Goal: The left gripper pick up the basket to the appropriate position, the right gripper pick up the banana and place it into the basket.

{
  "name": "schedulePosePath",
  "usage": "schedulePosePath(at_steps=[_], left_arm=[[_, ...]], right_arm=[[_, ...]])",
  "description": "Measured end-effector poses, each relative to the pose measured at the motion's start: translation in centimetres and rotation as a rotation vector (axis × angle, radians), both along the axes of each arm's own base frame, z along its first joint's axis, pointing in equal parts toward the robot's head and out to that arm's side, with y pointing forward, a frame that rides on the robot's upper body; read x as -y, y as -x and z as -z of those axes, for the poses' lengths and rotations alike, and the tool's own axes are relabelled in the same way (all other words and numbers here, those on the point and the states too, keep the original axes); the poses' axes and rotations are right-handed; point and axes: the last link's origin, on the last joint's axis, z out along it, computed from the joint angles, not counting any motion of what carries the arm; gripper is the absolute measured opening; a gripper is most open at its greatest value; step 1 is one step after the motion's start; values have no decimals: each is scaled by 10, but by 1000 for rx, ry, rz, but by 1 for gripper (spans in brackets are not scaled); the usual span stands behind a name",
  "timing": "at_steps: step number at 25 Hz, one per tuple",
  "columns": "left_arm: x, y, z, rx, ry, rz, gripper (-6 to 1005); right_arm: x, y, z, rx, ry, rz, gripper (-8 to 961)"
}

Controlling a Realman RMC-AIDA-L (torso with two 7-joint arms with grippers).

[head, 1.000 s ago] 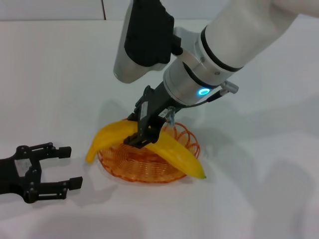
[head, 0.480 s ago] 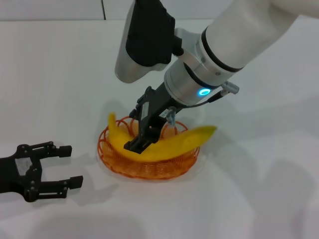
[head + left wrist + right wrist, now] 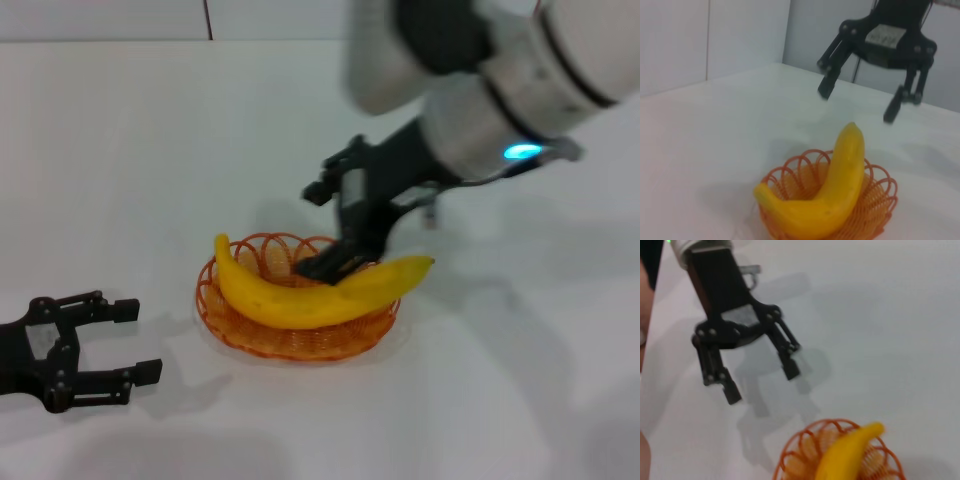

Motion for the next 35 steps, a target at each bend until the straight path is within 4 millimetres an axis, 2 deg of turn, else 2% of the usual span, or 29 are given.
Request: schedulePosePath(at_steps=[1, 2, 5, 8, 14, 20, 27, 35], left_arm=[[1, 1, 0, -1, 1, -3, 842], [2, 2, 0, -2, 2, -5, 842], [4, 3, 0, -4, 2, -9, 842], [5, 4, 0, -5, 1, -11, 842], [7, 7, 1, -21, 7, -17, 841], [6, 6, 2, -25, 6, -1, 841], [4, 7, -2, -21, -56, 27, 842], [4, 7, 1, -14, -76, 61, 841]], right_arm=[[0, 0, 0, 0, 0, 0, 824], [2, -10, -9, -17, -15, 9, 827], [11, -45, -30, -66, -54, 31, 830], [18, -79, -43, -139, -76, 27, 827], [34, -137, -56, -330, 3, -14, 825], [44, -185, -57, -428, -44, 7, 826], [50, -211, -46, -507, -70, 34, 826], [51, -220, -30, -449, -29, 23, 825]])
